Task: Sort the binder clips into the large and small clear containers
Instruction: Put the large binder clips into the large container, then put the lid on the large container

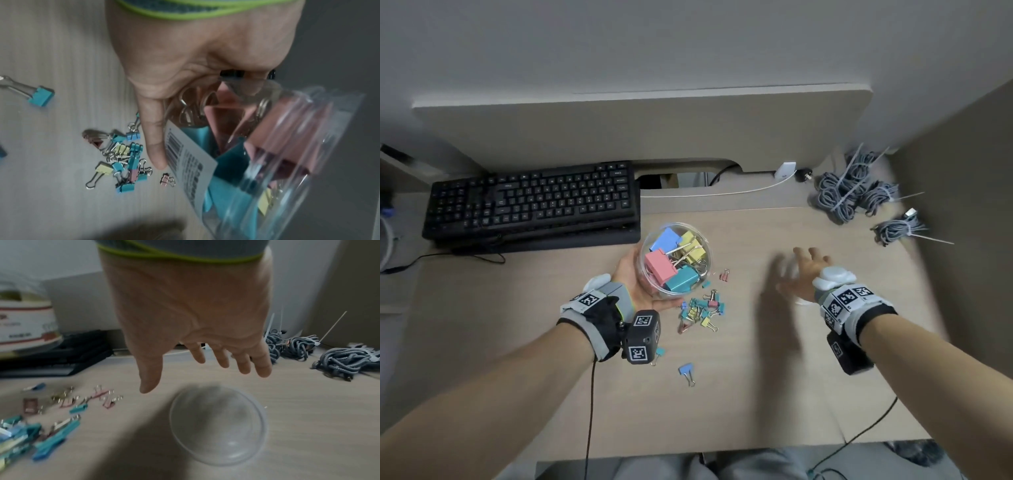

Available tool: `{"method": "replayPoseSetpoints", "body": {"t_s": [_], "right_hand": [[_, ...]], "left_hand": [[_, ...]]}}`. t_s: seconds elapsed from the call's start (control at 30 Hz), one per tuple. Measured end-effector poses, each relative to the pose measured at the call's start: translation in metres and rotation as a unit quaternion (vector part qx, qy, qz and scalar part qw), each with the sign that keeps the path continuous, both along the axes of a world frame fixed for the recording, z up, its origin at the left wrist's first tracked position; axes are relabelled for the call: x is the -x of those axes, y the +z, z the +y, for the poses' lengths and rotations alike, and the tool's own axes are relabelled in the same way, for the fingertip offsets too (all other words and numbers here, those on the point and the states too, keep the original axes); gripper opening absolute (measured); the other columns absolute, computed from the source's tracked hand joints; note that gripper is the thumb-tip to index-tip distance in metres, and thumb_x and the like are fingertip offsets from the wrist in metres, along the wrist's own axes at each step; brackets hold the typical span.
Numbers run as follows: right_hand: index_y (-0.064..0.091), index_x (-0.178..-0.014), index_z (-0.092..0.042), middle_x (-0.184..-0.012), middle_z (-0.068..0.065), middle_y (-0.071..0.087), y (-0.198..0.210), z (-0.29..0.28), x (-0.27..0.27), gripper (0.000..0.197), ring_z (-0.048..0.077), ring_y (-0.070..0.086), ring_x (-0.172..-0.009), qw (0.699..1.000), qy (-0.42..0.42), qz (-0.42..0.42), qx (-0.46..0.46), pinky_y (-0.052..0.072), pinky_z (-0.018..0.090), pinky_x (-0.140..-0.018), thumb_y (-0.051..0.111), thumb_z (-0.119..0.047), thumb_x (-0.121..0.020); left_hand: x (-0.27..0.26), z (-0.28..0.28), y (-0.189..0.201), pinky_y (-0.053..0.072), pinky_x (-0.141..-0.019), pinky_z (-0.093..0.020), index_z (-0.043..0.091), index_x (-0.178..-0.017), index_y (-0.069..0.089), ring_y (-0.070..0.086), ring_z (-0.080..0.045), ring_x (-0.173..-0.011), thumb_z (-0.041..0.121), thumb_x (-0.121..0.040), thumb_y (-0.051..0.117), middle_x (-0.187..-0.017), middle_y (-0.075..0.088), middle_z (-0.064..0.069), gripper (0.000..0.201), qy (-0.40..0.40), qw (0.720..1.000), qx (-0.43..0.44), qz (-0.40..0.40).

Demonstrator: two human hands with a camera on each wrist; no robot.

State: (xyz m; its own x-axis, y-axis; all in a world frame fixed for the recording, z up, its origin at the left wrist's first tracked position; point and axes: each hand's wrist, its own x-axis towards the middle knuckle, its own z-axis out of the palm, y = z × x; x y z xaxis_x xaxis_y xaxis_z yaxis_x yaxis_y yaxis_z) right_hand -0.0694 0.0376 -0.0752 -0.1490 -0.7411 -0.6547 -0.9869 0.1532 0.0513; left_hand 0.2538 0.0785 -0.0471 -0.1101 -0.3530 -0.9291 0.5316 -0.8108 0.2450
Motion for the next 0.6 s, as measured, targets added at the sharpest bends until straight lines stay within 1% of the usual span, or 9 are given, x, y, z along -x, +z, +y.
{"method": "replayPoseSetpoints", "body": {"t_s": [0.07, 0.13, 0.2, 0.23, 0.3, 0.37, 0.47, 0.5, 0.6], "right_hand": [[0.028, -0.136, -0.029, -0.14, 0.001, 0.033, -0.009, 0.004, -0.005, 0.092, 0.032, 0.037, -0.128, 1.0, 0.006, 0.005, 0.015, 0.042, 0.049, -0.096, 0.068, -0.067, -0.063], [0.027, -0.134, -0.029, -0.135, 0.0, 0.034, -0.021, 0.004, -0.004, 0.098, 0.032, 0.038, -0.122, 0.999, 0.02, 0.016, 0.032, 0.044, 0.049, -0.091, 0.071, -0.07, -0.056], [0.029, -0.13, -0.03, -0.13, 0.0, 0.035, -0.032, 0.004, -0.001, 0.094, 0.031, 0.039, -0.117, 0.998, 0.041, 0.02, 0.041, 0.044, 0.047, -0.086, 0.072, -0.068, -0.055], [0.032, -0.127, -0.031, -0.127, 0.0, 0.036, -0.036, 0.003, 0.0, 0.087, 0.03, 0.04, -0.114, 0.998, 0.045, 0.018, 0.042, 0.044, 0.044, -0.084, 0.072, -0.063, -0.057], [0.033, -0.124, -0.031, -0.124, 0.001, 0.036, -0.041, 0.002, 0.004, 0.074, 0.03, 0.04, -0.113, 0.998, 0.039, 0.007, 0.045, 0.044, 0.042, -0.082, 0.069, -0.053, -0.063], [0.033, -0.123, -0.03, -0.123, 0.002, 0.036, -0.044, 0.002, 0.006, 0.066, 0.031, 0.04, -0.113, 0.999, 0.022, -0.007, 0.048, 0.046, 0.043, -0.083, 0.064, -0.049, -0.067], [0.033, -0.127, -0.026, -0.126, 0.006, 0.04, -0.036, 0.002, 0.001, 0.064, 0.033, 0.043, -0.111, 0.997, 0.013, -0.035, 0.065, 0.047, 0.045, -0.083, 0.057, -0.048, -0.072], [0.033, -0.132, -0.024, -0.129, 0.007, 0.041, -0.03, 0.0, -0.002, 0.069, 0.034, 0.044, -0.112, 0.996, 0.008, -0.053, 0.07, 0.047, 0.044, -0.085, 0.061, -0.047, -0.073], [0.022, -0.148, -0.025, -0.148, 0.01, 0.03, -0.003, -0.011, -0.015, 0.094, 0.038, 0.036, -0.129, 0.986, -0.015, -0.142, 0.087, 0.039, 0.045, -0.102, 0.069, -0.05, -0.07]], "left_hand": [[0.009, 0.0, 0.001, 0.045, -0.1, -0.061, 0.014, -0.119, 0.062, 0.061, -0.047, -0.111, 0.073, -0.083, 0.043, -0.123, 0.064, -0.023, 0.072, 0.003, 1.0, 0.01, 0.001], [0.022, -0.002, -0.001, 0.044, -0.101, -0.061, 0.015, -0.113, 0.064, 0.061, -0.047, -0.109, 0.072, -0.085, 0.041, -0.118, 0.066, -0.022, 0.067, 0.003, 1.0, 0.014, -0.004], [0.033, -0.006, -0.001, 0.044, -0.101, -0.06, 0.014, -0.106, 0.066, 0.062, -0.045, -0.105, 0.071, -0.087, 0.039, -0.108, 0.069, -0.021, 0.066, -0.008, 1.0, 0.017, 0.003], [0.037, -0.009, 0.0, 0.044, -0.099, -0.058, 0.014, -0.108, 0.066, 0.061, -0.045, -0.105, 0.07, -0.087, 0.037, -0.108, 0.069, -0.021, 0.066, -0.014, 1.0, 0.016, 0.01], [0.043, -0.013, -0.001, 0.044, -0.097, -0.056, 0.014, -0.121, 0.062, 0.058, -0.044, -0.114, 0.071, -0.087, 0.036, -0.121, 0.065, -0.02, 0.07, -0.021, 1.0, 0.011, 0.017], [0.047, -0.016, -0.003, 0.042, -0.1, -0.056, 0.016, -0.131, 0.055, 0.053, -0.045, -0.122, 0.071, -0.086, 0.036, -0.133, 0.057, -0.019, 0.073, -0.015, 1.0, 0.007, 0.014], [0.048, -0.017, -0.006, 0.043, -0.1, -0.057, 0.016, -0.125, 0.058, 0.056, -0.046, -0.117, 0.07, -0.086, 0.037, -0.133, 0.058, -0.02, 0.07, -0.014, 1.0, 0.006, 0.023], [0.046, -0.018, -0.006, 0.044, -0.099, -0.059, 0.016, -0.124, 0.059, 0.058, -0.046, -0.115, 0.07, -0.086, 0.038, -0.131, 0.06, -0.021, 0.07, -0.016, 1.0, 0.005, 0.023], [0.038, -0.018, -0.005, 0.048, -0.095, -0.06, 0.015, -0.124, 0.062, 0.062, -0.046, -0.111, 0.07, -0.085, 0.041, -0.125, 0.065, -0.022, 0.07, -0.021, 1.0, 0.009, 0.014]]}}
